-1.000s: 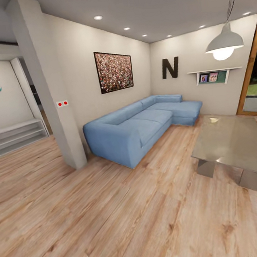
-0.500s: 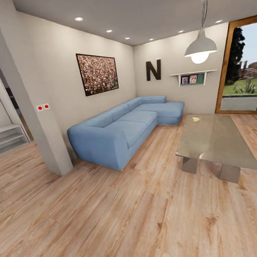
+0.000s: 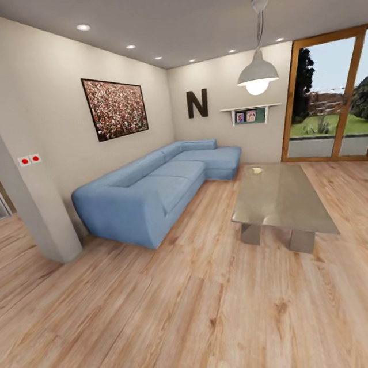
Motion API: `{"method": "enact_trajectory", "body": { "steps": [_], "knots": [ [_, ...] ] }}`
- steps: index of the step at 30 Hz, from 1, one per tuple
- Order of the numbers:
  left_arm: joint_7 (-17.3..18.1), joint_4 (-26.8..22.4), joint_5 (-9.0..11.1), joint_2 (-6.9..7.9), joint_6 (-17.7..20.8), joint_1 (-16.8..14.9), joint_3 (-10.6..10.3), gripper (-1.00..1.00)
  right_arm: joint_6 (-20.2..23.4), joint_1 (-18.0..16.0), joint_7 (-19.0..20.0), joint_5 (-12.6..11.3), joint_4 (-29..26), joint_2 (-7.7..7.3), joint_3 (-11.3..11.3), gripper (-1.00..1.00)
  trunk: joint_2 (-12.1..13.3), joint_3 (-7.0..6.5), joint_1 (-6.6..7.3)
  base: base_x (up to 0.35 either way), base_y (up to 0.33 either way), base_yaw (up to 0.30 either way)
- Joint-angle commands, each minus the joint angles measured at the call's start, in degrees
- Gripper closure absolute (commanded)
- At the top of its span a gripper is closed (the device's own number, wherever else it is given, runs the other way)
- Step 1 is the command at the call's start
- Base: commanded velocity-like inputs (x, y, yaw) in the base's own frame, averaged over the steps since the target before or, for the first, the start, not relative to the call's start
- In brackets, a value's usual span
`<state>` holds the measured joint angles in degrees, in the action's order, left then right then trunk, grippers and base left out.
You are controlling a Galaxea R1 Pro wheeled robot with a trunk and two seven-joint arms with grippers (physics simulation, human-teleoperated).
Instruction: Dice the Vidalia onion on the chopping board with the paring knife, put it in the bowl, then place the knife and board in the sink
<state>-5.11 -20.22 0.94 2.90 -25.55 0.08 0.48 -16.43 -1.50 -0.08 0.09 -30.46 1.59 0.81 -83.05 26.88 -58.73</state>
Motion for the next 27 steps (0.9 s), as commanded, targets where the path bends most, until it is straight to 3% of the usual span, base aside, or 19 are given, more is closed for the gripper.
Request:
{"method": "enact_trajectory", "body": {
  "steps": [1, 27],
  "knots": [
    [-0.08, -0.04, 0.10, 0.00, -0.11, 0.01, 0.00, -1.00, -0.18, -0.04, -0.01, 0.00, 0.05, 0.00, 0.06, -1.00, -0.03, 0.05, 0.00, 0.000, 0.000, -0.244],
    [-0.08, -0.08, 0.07, 0.00, -0.11, 0.01, 0.00, -1.00, -0.18, -0.08, -0.01, 0.00, 0.05, 0.00, 0.07, -1.00, -0.03, 0.05, 0.00, 0.000, 0.000, -0.244]
  ]
}}
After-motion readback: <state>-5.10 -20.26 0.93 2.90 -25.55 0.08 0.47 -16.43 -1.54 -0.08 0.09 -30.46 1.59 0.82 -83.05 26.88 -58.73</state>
